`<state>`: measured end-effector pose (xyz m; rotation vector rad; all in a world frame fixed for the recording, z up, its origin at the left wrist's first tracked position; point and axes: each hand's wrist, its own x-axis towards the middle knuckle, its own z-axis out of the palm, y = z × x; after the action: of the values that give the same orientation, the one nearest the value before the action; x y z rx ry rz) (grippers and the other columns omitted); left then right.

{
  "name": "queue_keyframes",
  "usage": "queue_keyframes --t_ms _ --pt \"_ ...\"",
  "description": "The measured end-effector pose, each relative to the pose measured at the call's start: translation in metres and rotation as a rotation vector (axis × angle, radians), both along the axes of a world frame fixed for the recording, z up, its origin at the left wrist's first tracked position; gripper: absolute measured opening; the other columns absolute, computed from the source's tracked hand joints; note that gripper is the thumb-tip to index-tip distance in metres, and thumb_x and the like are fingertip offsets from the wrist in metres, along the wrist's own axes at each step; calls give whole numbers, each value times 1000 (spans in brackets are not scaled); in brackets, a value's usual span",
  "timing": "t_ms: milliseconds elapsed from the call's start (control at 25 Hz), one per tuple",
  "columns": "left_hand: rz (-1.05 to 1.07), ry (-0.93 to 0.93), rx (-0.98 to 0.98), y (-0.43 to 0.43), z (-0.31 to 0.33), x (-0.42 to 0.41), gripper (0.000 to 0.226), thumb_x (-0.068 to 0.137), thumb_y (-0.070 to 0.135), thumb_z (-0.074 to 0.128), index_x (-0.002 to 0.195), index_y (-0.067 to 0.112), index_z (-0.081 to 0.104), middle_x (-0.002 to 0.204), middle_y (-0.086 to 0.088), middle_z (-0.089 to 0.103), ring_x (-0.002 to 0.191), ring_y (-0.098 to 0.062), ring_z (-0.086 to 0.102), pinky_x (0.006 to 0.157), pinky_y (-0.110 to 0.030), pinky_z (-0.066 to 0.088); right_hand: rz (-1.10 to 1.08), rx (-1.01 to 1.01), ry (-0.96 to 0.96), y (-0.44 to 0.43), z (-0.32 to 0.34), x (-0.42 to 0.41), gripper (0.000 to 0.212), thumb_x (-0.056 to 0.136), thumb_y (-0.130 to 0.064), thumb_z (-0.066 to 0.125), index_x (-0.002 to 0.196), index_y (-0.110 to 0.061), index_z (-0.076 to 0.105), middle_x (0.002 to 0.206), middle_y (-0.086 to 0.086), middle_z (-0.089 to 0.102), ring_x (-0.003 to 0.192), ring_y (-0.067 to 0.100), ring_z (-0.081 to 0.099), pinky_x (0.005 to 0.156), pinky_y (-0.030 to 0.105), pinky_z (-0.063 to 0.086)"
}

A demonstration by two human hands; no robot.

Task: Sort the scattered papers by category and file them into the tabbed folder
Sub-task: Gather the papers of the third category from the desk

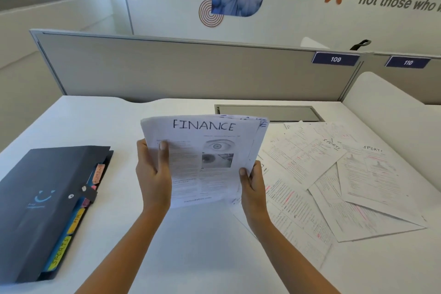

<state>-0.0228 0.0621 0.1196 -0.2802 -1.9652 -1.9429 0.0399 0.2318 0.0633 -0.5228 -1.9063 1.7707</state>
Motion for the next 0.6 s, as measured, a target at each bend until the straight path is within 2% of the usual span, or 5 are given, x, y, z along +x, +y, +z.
queue_keyframes --t_ms 80,240,360,480,600 --pt "-52 -31 -17 -4 -9 1 20 92 43 45 101 25 41 90 27 60 80 5 57 64 -13 49 -38 102 -55 -1 -8 4 40 79 -70 47 117 -62 36 135 -17 44 127 14 42 110 47 37" --pt "-160 -149 -217 -9 -29 5 24 91 37 53 113 33 42 100 22 60 90 0 59 69 -18 48 -69 122 -67 -1 -13 11 44 94 -42 49 133 -43 29 147 -18 27 136 7 27 117 36 18" --pt "-160 -180 -351 -7 -30 3 32 95 24 52 126 20 44 96 6 60 79 -5 57 70 -33 50 -108 188 -71 6 -14 15 42 97 -30 48 134 -40 32 145 -13 32 136 10 30 114 35 26" --pt "-136 -139 -421 -6 -27 -2 21 94 19 54 115 19 54 87 11 63 76 -5 60 61 -21 48 -58 215 -65 23 -17 21 28 92 -48 45 111 -28 50 120 -4 57 111 11 55 94 33 49" --pt "-112 -153 -407 -7 -24 -3 8 94 17 55 101 21 57 86 18 63 76 -6 63 57 -15 46 -143 320 -96 54 -16 32 13 98 -26 46 102 -18 55 102 -3 61 96 9 57 79 22 42"
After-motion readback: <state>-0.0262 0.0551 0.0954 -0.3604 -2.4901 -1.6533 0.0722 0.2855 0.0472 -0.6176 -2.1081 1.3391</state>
